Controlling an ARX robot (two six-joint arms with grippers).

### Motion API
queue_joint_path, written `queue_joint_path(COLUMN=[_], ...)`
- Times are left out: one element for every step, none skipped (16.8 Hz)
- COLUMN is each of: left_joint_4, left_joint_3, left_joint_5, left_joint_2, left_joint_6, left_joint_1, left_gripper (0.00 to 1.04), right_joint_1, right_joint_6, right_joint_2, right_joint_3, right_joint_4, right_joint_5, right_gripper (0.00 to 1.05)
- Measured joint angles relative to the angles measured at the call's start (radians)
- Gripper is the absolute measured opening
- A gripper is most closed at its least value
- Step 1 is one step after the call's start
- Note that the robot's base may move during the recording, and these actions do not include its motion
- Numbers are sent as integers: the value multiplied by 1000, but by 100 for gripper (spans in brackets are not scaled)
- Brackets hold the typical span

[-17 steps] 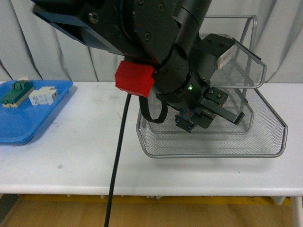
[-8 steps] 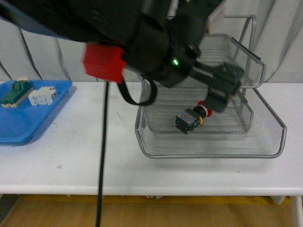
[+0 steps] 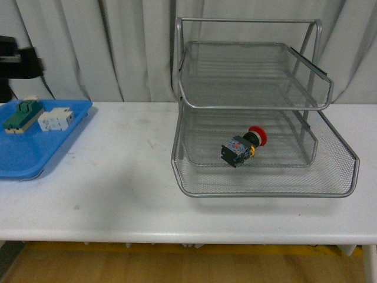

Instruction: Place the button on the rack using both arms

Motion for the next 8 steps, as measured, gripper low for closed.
queue_joint_path(left_joint_4=[1,-10,-21,-32,-47,-70,-98,-127], left_joint_3=[-53,-103,-149,-184,-211,-238,-266,-288], left_joint_5=[24,53,80,97,116,133,150,166], left_joint_2=[-52,-89,-132,-187,-240,-288,-333,-382], left_joint_6=[-1,-1,-4,-4,-4,-4,-4,-4], left_joint_1=[27,48,68,92,113,130,145,157], left_gripper=[17,4,2,2,2,2,2,2], right_joint_1=[0,0,0,0,0,0,0,0], right_joint_6=[0,0,0,0,0,0,0,0], right_joint_2=[0,0,0,0,0,0,0,0], right_joint_3=[0,0,0,0,0,0,0,0], right_joint_4=[0,0,0,0,0,0,0,0], right_joint_5=[0,0,0,0,0,0,0,0], right_gripper=[98,98,98,98,98,98,98,98])
